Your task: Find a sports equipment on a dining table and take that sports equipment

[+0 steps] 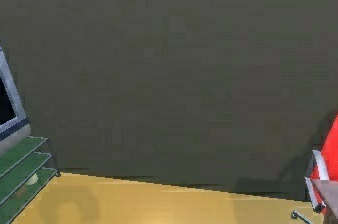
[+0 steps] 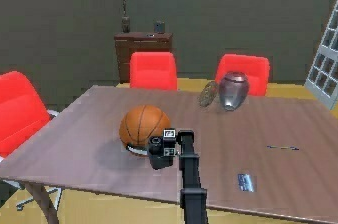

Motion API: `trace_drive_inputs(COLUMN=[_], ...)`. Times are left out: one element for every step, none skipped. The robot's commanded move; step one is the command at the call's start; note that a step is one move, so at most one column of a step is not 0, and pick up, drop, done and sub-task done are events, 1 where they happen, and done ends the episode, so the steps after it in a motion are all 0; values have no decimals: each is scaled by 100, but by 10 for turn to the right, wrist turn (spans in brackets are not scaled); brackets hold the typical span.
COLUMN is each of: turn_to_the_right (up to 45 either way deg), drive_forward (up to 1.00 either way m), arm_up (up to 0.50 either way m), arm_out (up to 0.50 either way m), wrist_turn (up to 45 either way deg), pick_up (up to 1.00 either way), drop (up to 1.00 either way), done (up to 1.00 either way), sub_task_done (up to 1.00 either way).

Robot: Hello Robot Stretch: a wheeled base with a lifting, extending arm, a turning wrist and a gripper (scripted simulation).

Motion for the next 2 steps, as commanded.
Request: trace_drive_inputs(turn_to_the_right=[0, 0], drive_forward=[0, 0], arm_up=[10, 0], arm_out=[0, 0], wrist_turn=[0, 0], pick_up=[0, 0], drop=[0, 0], done=[0, 100], sub_task_done=[0, 0])
